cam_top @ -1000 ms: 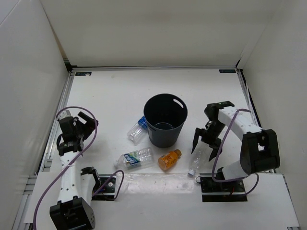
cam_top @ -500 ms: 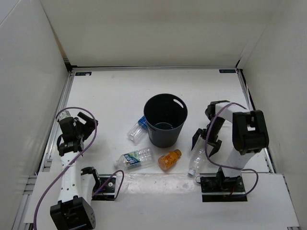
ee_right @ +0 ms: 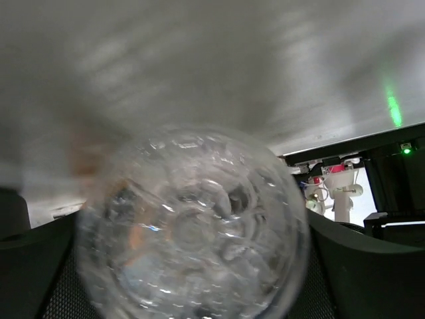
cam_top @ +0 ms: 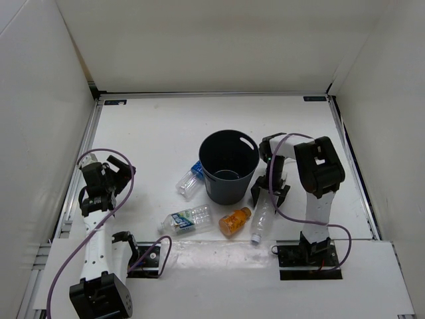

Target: Put the plastic bottles in the bin

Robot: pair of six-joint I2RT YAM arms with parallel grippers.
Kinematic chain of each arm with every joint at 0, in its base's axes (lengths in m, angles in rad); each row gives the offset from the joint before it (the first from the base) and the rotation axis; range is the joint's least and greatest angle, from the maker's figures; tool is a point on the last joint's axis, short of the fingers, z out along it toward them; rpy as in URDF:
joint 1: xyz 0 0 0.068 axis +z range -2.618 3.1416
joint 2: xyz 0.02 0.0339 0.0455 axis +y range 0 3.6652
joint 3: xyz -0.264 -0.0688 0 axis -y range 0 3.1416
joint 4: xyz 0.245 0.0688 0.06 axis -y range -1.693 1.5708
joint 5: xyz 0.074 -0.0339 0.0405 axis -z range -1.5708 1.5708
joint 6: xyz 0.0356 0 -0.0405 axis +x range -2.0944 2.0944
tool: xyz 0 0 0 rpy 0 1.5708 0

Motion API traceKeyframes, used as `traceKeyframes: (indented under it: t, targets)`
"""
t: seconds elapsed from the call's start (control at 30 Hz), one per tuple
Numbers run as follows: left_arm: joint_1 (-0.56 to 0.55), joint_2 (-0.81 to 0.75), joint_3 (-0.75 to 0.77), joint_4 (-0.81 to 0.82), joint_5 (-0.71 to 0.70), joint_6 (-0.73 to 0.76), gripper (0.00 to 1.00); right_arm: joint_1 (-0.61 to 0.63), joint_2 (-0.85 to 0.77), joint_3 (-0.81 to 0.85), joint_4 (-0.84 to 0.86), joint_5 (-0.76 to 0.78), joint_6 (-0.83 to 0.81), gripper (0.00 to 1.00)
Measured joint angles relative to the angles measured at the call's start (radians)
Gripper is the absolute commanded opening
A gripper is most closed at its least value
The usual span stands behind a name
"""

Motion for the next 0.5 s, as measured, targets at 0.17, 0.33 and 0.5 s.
traceKeyframes:
  t: [0.17,0.33,0.5]
  targets:
    - [0.0,0.0,0.0,0.0,0.0,-0.001,1.0,0.031,0.033,0.025,-0.02,0.016,0.015,0.6]
    - [0.001,0.0,0.0,0.0,-0.001,-0.005,1.0,0.031,0.042,0.038,-0.034,0.019,0.024,0.18]
    - [0.008,0.0,0.0,-0.001,-0.001,-0.007,1.0,-0.02,0.003,0.037,-0.032,0.051,0.028,0.0]
